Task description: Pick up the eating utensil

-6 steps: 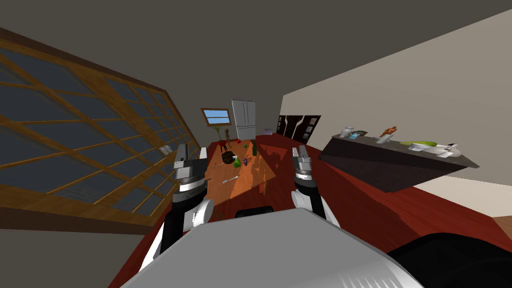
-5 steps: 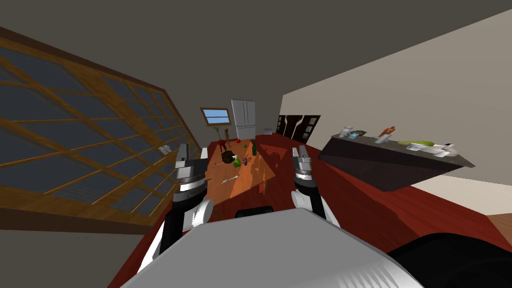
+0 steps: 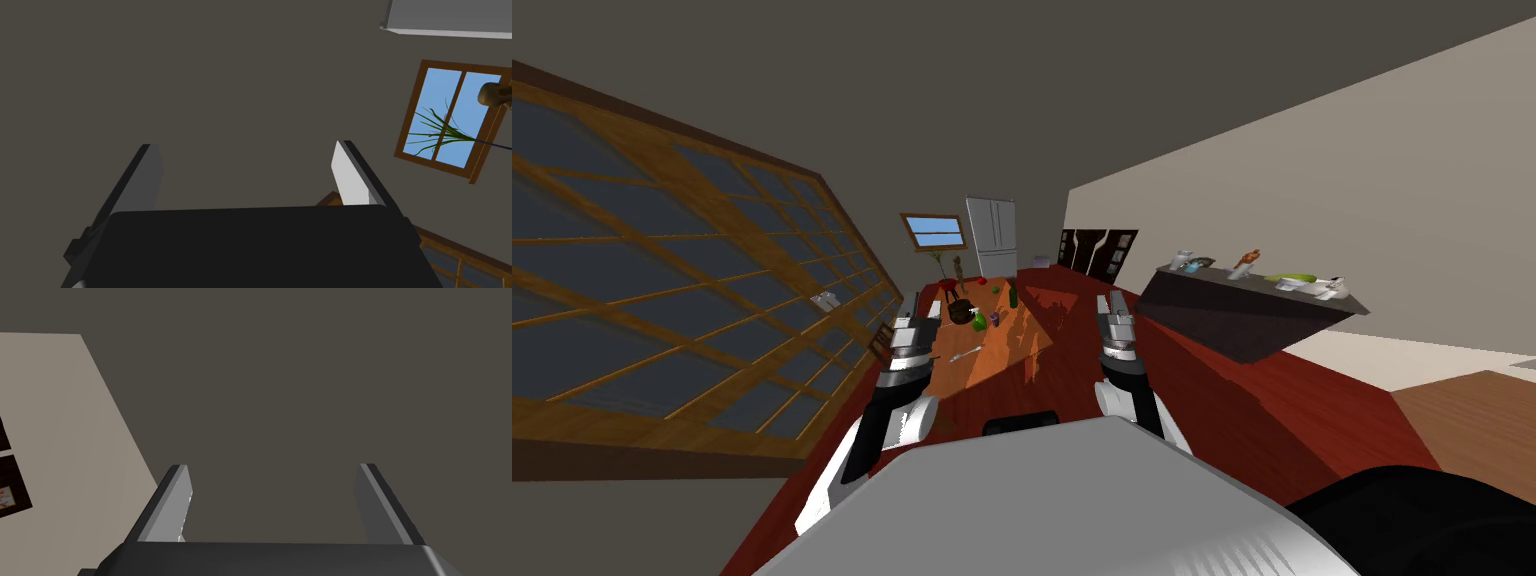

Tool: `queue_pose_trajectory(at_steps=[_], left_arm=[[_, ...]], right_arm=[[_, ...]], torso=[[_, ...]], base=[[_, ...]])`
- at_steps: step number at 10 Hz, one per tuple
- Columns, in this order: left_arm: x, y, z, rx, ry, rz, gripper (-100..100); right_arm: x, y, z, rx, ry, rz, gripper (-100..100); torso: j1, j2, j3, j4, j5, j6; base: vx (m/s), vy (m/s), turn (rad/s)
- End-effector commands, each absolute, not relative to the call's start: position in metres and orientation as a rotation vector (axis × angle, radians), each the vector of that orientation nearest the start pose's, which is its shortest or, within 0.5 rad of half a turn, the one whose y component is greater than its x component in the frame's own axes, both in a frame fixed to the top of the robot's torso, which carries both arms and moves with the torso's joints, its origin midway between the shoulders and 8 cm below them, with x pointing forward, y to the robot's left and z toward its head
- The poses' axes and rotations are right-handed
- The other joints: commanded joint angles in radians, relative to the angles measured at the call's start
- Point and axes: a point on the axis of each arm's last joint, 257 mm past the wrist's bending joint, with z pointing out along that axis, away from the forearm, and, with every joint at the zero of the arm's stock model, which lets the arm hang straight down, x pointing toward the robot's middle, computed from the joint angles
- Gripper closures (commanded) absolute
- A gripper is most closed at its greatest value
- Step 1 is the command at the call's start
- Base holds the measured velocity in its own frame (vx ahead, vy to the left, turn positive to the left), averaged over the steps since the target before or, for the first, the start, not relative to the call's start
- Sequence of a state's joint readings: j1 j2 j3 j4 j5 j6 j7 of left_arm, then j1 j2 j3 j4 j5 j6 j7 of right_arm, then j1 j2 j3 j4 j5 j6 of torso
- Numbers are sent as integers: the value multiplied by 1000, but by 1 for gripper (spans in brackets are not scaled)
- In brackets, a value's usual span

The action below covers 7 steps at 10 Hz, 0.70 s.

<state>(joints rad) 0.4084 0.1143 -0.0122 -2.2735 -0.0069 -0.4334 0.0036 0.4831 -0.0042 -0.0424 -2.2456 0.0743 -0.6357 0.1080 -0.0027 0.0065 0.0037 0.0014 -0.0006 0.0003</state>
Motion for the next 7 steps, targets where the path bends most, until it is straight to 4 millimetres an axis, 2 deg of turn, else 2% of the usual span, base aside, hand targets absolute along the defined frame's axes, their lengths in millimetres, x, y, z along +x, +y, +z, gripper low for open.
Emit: queue_pose_trajectory(at_steps=[1,3,4,6,7], left_arm=[[371,259,27,-581,729,-1336,-100],[393,268,3,-630,798,-1317,-100],[395,269,-1,-637,804,-1314,-100],[417,281,-27,-697,871,-1286,-100],[419,283,-32,-707,879,-1282,-100]], right_arm=[[328,-276,39,468,601,1147,0],[327,-276,39,468,602,1146,0],[327,-276,39,468,602,1147,0],[327,-276,39,468,602,1146,0],[327,-276,39,468,602,1147,0]], torso=[[0,0,0,0,0,0],[1,-3,-2,-1,0,0],[1,-3,-2,-1,0,0],[1,-4,-2,-1,0,0],[0,-3,-2,-1,0,0]], base=[[-58,-32,-56],[-44,-31,-145],[-42,-32,-74],[-47,-47,-168],[-42,-43,-82]])
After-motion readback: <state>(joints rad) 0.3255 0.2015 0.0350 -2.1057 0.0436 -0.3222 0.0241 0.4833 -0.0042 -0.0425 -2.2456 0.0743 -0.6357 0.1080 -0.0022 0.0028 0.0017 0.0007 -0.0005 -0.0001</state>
